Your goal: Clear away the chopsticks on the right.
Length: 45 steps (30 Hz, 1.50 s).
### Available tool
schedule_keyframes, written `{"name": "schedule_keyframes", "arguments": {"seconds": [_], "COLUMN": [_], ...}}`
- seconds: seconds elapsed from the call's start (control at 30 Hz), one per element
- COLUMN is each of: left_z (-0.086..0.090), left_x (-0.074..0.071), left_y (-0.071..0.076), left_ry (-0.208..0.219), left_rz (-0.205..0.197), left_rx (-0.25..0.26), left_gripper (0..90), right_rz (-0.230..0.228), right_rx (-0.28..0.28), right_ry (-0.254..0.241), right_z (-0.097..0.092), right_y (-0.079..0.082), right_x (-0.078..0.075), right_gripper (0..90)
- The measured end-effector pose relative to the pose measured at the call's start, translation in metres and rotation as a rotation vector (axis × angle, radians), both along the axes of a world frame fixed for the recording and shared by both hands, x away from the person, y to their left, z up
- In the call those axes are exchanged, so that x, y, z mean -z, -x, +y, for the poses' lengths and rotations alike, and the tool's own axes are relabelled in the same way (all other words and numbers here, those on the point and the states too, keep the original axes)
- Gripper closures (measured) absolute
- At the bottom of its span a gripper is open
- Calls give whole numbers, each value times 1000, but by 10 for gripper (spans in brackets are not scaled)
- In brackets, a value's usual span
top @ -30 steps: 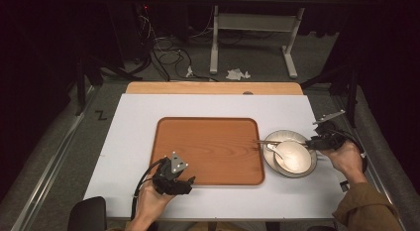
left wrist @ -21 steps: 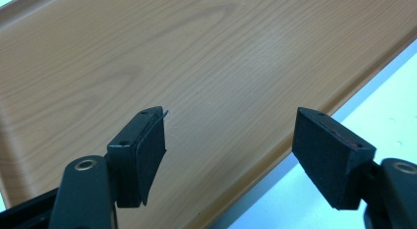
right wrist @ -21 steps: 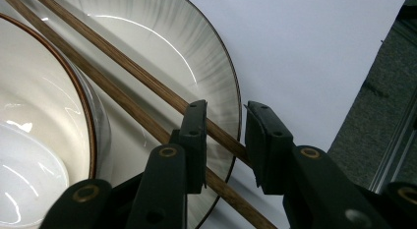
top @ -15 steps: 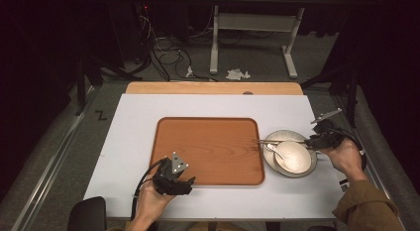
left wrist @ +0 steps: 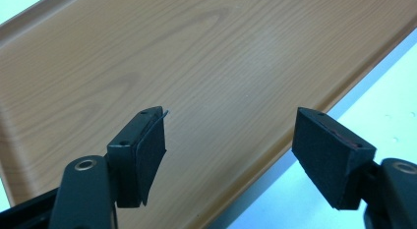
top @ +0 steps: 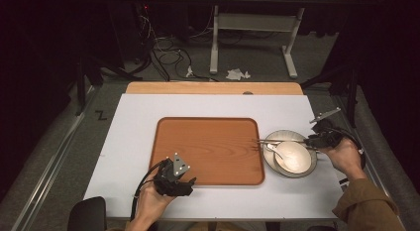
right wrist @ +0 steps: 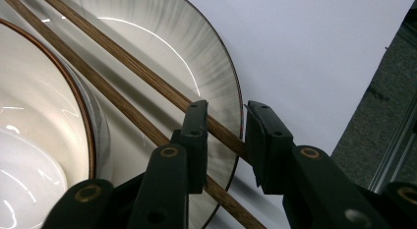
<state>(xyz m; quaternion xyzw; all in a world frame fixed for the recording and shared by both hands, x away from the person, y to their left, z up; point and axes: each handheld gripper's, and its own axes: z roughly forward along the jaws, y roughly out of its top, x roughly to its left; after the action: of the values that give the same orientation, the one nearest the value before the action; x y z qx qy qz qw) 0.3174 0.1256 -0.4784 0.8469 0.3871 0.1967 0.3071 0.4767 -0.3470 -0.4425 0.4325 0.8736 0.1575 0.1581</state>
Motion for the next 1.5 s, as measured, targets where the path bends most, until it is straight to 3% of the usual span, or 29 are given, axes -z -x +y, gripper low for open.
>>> {"name": "schedule_keyframes", "arguments": {"seconds": [0.17,0.47,0.67,0.87,1.1,1.5], "left_z": [0,-1,-1,-2,-3,-5], "left_x": [1,0,0,1,2,3], "left_y": [0,0,0,-1,0,1], "left_ry": [-4,-5,-6,-11,-11,-13], "left_rz": [2,-1,-3,2,-2,-7], "left_rx": [-1,6,5,6,8,15], "left_gripper": [286,286,286,286,286,286], "right_rz": [14,3,2,-8,-24,-53], "right_rx": [-13,-1,-6,-12,-5,-48], "right_ry": [2,15,34,46,54,103], "right_z": [1,3,6,6,6,10], "right_y": [0,-2,-3,-2,-1,1], "right_x": [1,1,3,2,3,5], "right_gripper": [659,730,693,755,742,792]}}
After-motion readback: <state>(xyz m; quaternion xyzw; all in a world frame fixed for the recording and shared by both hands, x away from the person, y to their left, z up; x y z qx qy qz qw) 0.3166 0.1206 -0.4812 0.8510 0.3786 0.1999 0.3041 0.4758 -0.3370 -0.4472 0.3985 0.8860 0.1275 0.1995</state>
